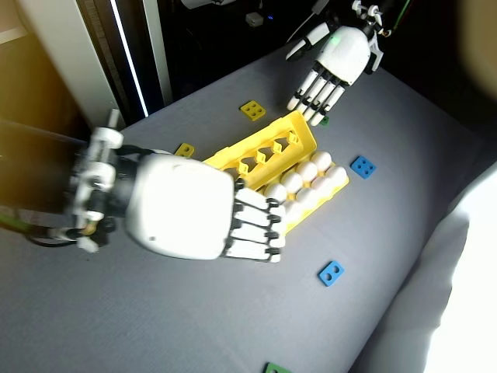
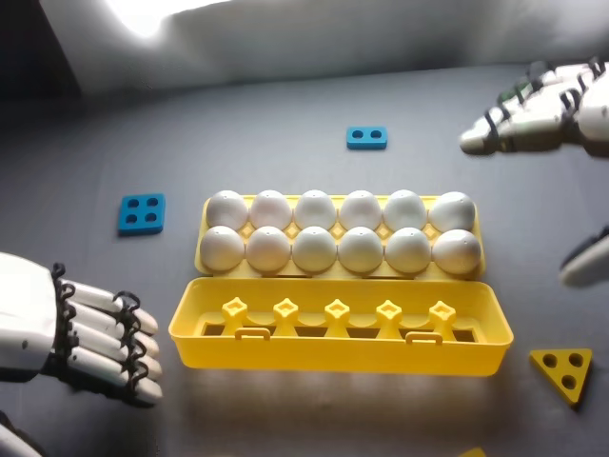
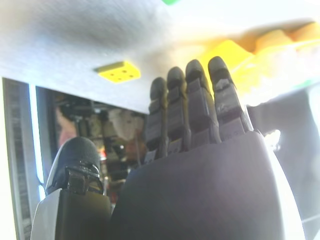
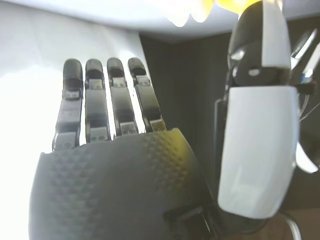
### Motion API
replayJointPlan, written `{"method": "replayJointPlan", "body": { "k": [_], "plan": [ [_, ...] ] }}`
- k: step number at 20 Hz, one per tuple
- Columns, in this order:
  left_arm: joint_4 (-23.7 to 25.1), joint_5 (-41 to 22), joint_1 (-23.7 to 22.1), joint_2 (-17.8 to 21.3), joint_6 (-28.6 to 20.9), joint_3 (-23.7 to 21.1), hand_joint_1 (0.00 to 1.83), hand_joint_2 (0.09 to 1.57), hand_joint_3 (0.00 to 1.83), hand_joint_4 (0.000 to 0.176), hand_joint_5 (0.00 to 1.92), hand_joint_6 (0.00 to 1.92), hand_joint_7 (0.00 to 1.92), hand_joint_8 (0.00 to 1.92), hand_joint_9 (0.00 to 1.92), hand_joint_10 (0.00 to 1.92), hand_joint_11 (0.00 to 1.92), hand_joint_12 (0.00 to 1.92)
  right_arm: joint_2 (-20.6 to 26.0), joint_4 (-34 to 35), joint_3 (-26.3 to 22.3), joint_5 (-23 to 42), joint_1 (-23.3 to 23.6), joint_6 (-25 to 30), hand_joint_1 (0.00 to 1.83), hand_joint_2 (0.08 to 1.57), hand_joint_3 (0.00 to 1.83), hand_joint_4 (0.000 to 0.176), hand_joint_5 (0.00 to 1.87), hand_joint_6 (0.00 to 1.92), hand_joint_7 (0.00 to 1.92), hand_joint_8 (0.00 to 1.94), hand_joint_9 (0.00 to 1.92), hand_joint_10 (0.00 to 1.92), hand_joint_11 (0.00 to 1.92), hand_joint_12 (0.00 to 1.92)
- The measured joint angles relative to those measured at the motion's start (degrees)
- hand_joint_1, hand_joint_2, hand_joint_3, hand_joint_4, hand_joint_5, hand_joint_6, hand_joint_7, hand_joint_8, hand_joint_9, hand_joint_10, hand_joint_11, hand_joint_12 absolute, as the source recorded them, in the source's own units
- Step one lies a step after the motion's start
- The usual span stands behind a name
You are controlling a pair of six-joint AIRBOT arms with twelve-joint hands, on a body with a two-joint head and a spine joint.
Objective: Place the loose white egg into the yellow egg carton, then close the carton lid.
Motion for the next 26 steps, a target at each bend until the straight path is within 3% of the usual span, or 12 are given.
{"method": "replayJointPlan", "body": {
  "k": [9,14,26],
  "plan": [
    [-0.7,2.3,0.8,-0.9,1.9,-2.2,0.0,1.26,0.0,0.0,0.22,0.0,0.2,0.0,0.14,0.0,0.0,0.2,1.6,-0.5,-0.9,4.3,-1.8,0.0,0.48,0.86,0.0,0.0,0.11,0.0,0.08,0.0,0.06,0.0,0.0,0.25],
    [-0.7,3.5,0.8,-0.8,2.0,-3.6,0.0,1.26,0.0,0.0,0.16,0.0,0.14,0.0,0.11,0.0,0.0,0.18,1.9,-0.1,-1.3,3.9,-1.8,0.0,0.45,0.87,0.0,0.0,0.11,0.0,0.08,0.0,0.08,0.0,0.0,0.32],
    [-0.5,6.1,0.8,-0.8,2.2,-6.6,0.0,1.24,0.0,0.0,0.12,0.0,0.11,0.0,0.08,0.0,0.0,0.14,1.9,0.0,-1.5,3.9,-2.0,0.0,0.39,0.88,0.0,0.0,0.1,0.0,0.06,0.0,0.06,0.0,0.0,0.28]
  ]
}}
